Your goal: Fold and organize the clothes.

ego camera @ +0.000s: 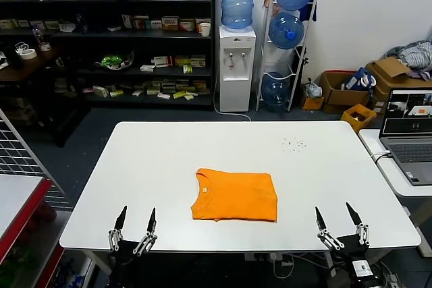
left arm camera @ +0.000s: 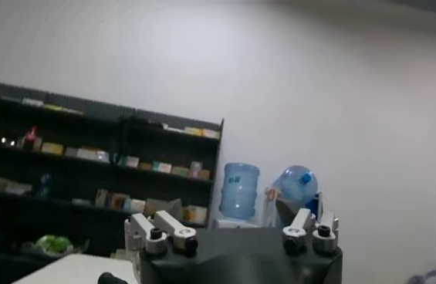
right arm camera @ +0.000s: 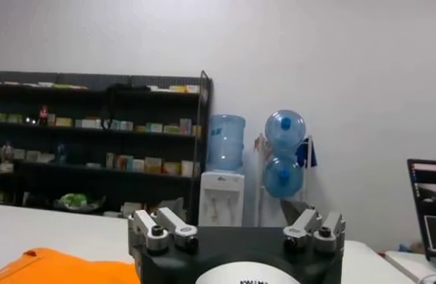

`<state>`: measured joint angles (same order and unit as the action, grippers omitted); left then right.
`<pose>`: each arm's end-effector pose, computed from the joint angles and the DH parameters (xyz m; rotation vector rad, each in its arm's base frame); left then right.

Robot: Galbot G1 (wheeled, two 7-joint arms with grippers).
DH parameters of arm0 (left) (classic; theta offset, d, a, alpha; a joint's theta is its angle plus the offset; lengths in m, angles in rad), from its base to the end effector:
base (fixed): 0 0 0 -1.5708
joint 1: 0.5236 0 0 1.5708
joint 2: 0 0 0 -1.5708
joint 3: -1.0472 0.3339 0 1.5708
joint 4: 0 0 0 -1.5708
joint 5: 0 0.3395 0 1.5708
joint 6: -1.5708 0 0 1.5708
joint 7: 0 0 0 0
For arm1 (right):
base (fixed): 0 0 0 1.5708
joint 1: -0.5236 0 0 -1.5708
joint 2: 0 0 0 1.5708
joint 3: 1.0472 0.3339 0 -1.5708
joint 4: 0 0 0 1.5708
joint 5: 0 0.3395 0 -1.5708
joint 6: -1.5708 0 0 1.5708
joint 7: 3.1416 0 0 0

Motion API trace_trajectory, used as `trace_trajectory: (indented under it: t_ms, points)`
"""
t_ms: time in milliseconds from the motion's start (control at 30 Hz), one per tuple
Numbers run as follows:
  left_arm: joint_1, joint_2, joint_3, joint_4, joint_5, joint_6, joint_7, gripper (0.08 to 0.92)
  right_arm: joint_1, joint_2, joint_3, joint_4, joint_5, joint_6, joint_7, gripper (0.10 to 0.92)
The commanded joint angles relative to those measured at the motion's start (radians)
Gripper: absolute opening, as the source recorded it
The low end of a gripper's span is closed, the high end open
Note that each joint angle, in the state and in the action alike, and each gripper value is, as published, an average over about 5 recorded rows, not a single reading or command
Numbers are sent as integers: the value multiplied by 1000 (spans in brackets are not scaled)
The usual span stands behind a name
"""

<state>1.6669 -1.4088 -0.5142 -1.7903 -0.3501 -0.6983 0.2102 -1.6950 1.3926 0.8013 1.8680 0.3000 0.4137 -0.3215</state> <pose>0.1204 0.0389 -0.4017 0.2051 2.8187 -0.2249 0.1192 -0.1291 -0.3598 -0.1689 3.0238 -0.0766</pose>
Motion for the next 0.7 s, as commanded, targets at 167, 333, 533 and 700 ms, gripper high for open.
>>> trace_trajectory:
  t_ms: [167, 333, 533, 700]
  points:
    - [70, -53, -58, -11, 76, -121, 78, 823, -9, 66, 24, -7, -11, 60, -38, 823]
    - [66, -57, -60, -6, 77, -118, 75, 823, -7, 57, 20, -12, -1, 49, -47, 823]
    - [60, -59, -69, 1, 62, -118, 87, 823, -2, 52, 20, -16, -3, 48, -53, 823]
    - [54, -62, -79, 5, 66, -117, 94, 823, 4, 49, 20, -22, -5, 46, -52, 823]
